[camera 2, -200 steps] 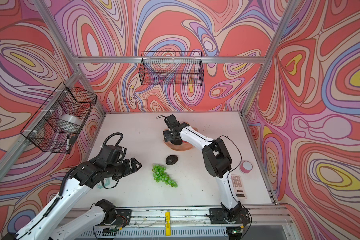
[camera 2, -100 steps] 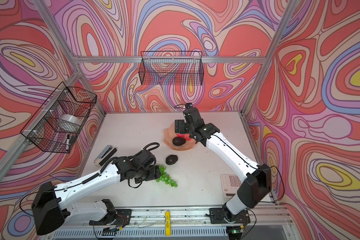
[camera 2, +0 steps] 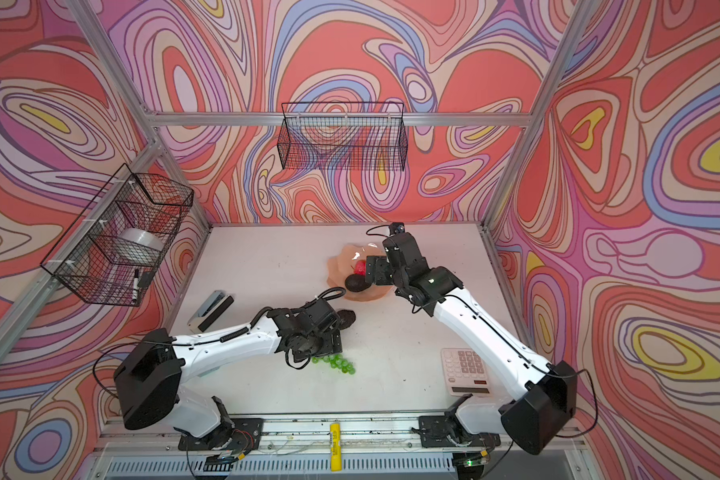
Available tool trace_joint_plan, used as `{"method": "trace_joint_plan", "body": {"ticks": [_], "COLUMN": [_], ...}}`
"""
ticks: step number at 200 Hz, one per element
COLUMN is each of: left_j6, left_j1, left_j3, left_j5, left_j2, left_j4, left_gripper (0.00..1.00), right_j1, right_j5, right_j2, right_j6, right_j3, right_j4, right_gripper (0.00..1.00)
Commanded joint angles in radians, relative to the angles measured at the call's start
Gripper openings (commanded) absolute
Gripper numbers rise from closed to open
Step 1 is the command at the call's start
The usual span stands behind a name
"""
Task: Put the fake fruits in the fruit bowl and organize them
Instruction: 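Grasp the green grape bunch by its stem with the left gripper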
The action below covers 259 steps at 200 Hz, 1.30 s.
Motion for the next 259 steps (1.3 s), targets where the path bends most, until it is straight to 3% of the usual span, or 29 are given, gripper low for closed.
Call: {"method": "trace_joint_plan", "body": {"ticks": [1, 47, 75, 101, 122, 178, 217, 259], "left_j6": [-0.048, -0.046, -0.029, -0.016, 0.003, 0.117, 0.241, 0.372], "left_j1": [-0.003, -0.002, 0.009, 0.031, 0.042, 0.122, 0.162, 0.174], "left_j3": [0.005, -0.039, -0.043, -0.068, -0.086, -0.149, -0.014, 0.209], "left_j5": [-0.043, -0.058, -0.078, -0.073, -0.084, -0.118, -0.108, -0.108], "left_j2": [0.028, 0.033, 0.051, 0.04, 0.001, -0.266, -0.385, -0.313], "left_j4": [-0.017, -0.022, -0.028, -0.01, -0.018, -0.038, -0.117, -0.209], "left_gripper": [0.92, 0.84, 0.72, 0.53, 0.37, 0.2, 0.14, 0.11], "right_j1": [-0.008, -0.008, -0.007, -0.009, -0.009, -0.01, -0.009, -0.009], "right_j5": [0.008, -0.013, -0.021, -0.027, -0.031, -0.051, -0.063, -0.062], "right_j2": [-0.003, 0.003, 0.009, 0.007, 0.007, 0.026, 0.039, 0.028], "right_j6": [-0.002, -0.002, -0.001, 0.001, 0.004, 0.007, 0.01, 0.013], "right_j3": [-0.003, 0.0, 0.0, -0.002, -0.004, 0.003, 0.015, 0.02], "right_j4": [-0.004, 0.014, 0.017, 0.013, 0.014, 0.037, 0.046, 0.043], "right_gripper": [0.97, 0.97, 0.96, 0.96, 0.96, 0.96, 0.95, 0.95]}}
